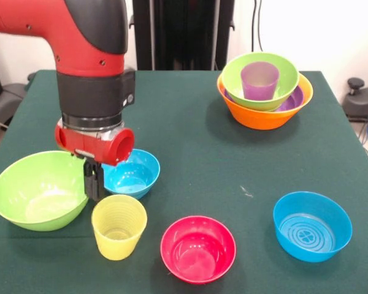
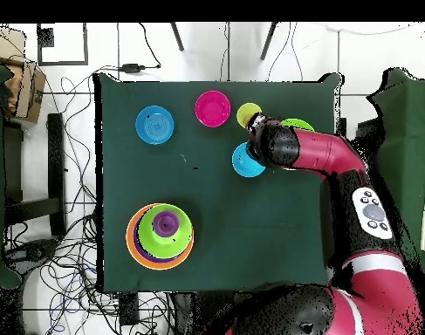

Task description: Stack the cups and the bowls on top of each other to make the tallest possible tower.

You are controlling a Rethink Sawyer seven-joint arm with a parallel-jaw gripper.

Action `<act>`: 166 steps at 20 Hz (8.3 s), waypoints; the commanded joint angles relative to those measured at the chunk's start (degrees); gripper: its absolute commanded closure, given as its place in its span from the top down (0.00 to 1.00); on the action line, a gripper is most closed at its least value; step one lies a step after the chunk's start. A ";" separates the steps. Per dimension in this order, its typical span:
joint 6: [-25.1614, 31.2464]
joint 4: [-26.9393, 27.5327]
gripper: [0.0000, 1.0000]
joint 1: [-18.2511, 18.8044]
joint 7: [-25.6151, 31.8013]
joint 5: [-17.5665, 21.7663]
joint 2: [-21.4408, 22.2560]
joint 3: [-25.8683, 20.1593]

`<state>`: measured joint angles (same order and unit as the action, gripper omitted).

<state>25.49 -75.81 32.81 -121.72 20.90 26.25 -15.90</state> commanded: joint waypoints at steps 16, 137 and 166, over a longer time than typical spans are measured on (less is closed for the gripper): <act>12.66 0.98 0.00 -1.70 7.44 -0.74 3.55 -4.37; 14.05 -4.31 1.00 17.84 22.68 5.54 2.21 -14.32; 11.33 1.23 1.00 23.86 29.19 12.51 -9.51 -19.82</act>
<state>36.82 -75.97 55.70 -112.53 28.17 19.01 -32.51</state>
